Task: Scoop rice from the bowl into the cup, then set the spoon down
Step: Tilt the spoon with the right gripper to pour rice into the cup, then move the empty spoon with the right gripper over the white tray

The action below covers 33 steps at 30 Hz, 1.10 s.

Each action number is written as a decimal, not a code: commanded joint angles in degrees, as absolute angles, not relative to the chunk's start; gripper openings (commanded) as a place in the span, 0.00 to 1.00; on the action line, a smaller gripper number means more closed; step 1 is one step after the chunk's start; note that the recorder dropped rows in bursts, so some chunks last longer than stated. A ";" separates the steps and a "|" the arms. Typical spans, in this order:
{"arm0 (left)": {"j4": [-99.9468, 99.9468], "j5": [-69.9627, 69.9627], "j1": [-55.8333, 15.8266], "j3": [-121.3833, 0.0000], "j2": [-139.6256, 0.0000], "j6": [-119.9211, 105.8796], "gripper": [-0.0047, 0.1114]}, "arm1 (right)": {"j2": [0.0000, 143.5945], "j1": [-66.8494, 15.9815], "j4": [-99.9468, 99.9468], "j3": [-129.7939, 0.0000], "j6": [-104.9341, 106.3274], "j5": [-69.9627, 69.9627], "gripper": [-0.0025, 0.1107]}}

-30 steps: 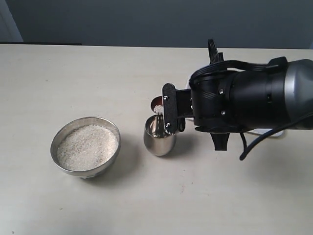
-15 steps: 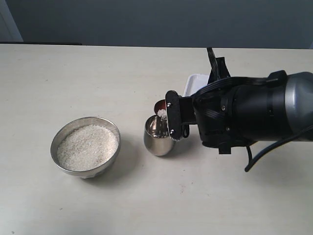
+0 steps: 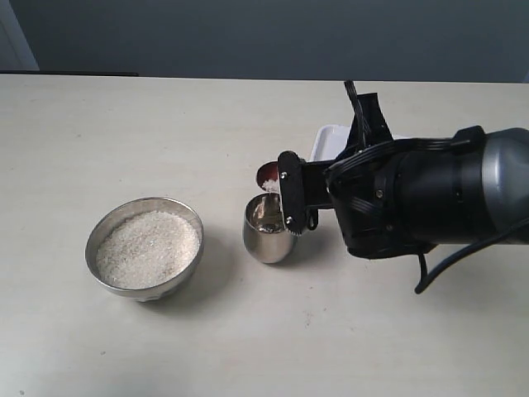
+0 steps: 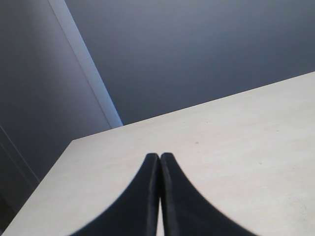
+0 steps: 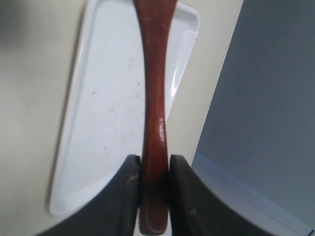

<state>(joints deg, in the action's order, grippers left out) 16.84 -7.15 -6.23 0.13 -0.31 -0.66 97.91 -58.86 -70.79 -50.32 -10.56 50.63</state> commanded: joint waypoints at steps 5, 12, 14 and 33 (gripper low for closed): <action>17.02 -6.82 -6.50 0.00 0.00 -0.45 0.04 | 97.53 -59.44 -73.07 -50.07 -11.74 50.18 0.01; 17.02 -6.82 -6.50 0.00 0.00 -0.45 0.04 | 97.69 -59.44 -75.91 -49.97 -12.66 50.95 0.01; 17.02 -6.82 -6.50 0.00 0.00 -0.45 0.04 | 98.42 -59.44 -76.27 -49.97 -12.95 51.87 0.01; 17.02 -6.82 -6.50 0.00 0.00 -0.45 0.04 | 100.87 -64.70 -79.74 -45.43 -24.07 56.12 0.01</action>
